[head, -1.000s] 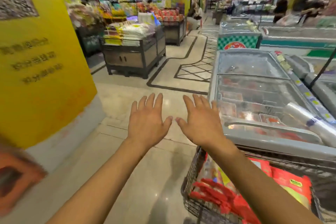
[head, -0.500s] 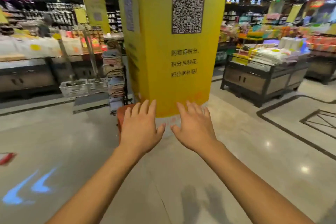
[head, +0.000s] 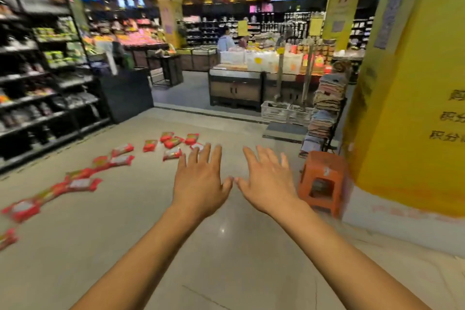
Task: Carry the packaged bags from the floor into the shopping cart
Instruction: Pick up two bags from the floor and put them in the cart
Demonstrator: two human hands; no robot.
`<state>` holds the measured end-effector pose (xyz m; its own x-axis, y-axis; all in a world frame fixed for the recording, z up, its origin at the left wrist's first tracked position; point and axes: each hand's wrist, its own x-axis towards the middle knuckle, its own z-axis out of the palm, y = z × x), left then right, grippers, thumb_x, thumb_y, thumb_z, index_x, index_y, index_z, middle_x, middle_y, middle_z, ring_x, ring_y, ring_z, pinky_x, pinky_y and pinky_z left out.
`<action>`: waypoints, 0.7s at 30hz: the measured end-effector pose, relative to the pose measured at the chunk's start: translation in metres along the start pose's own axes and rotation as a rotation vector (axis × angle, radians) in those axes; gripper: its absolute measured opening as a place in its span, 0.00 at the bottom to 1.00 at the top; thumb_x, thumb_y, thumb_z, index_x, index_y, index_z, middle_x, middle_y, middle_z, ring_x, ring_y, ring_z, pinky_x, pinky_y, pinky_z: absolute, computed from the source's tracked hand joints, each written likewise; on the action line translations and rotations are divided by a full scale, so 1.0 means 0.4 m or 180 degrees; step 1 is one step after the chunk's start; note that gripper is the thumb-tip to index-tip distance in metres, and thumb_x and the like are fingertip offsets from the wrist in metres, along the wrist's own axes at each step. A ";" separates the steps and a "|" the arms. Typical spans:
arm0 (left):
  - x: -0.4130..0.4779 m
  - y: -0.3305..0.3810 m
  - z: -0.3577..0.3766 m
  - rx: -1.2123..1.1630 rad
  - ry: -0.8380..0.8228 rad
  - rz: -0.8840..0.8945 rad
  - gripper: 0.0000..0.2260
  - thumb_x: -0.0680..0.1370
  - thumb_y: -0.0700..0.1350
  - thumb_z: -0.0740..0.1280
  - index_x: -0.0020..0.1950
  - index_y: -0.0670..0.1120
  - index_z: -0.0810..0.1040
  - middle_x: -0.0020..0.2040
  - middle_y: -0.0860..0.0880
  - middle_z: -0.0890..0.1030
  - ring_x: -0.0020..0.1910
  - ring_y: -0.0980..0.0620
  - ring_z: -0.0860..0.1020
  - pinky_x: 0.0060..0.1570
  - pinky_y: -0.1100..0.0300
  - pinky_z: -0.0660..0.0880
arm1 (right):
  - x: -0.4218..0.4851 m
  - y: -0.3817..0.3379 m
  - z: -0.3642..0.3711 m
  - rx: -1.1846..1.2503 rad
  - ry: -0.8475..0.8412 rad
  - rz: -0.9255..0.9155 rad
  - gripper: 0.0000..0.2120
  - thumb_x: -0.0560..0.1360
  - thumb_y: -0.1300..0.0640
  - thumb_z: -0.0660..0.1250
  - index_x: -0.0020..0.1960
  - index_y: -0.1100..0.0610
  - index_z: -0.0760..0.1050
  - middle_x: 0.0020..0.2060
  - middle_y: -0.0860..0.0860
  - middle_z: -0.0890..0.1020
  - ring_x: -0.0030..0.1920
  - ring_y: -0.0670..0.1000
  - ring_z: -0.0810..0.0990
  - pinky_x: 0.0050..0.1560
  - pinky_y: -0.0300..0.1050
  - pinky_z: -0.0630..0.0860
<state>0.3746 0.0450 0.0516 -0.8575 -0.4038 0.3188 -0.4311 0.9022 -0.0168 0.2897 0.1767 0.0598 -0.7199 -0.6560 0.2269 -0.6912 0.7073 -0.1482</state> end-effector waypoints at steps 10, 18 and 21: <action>-0.301 -0.212 -0.082 0.0486 -0.0177 -0.1208 0.36 0.81 0.65 0.56 0.83 0.50 0.48 0.84 0.46 0.55 0.82 0.42 0.55 0.78 0.41 0.54 | -0.097 -0.289 0.053 0.0216 -0.0224 -0.1140 0.37 0.81 0.37 0.59 0.83 0.50 0.50 0.82 0.56 0.55 0.81 0.59 0.51 0.78 0.62 0.46; -0.372 -0.332 -0.085 0.0552 -0.0265 -0.1534 0.36 0.82 0.64 0.55 0.84 0.50 0.47 0.84 0.46 0.52 0.82 0.43 0.52 0.79 0.41 0.53 | -0.082 -0.433 0.088 0.0136 -0.0382 -0.1539 0.37 0.81 0.38 0.57 0.83 0.51 0.47 0.82 0.56 0.53 0.82 0.59 0.51 0.79 0.63 0.46; -0.360 -0.385 -0.067 0.0535 -0.0278 -0.1582 0.36 0.82 0.64 0.54 0.84 0.51 0.46 0.84 0.46 0.52 0.83 0.43 0.51 0.79 0.41 0.52 | -0.045 -0.480 0.103 0.0084 -0.0407 -0.1585 0.37 0.82 0.38 0.57 0.83 0.51 0.47 0.82 0.56 0.53 0.82 0.59 0.51 0.79 0.63 0.45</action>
<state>0.5718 -0.0316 0.0337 -0.5555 -0.7940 0.2471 -0.8243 0.5649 -0.0377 0.4328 0.0417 0.0446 -0.3038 -0.9397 0.1567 -0.9524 0.2951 -0.0767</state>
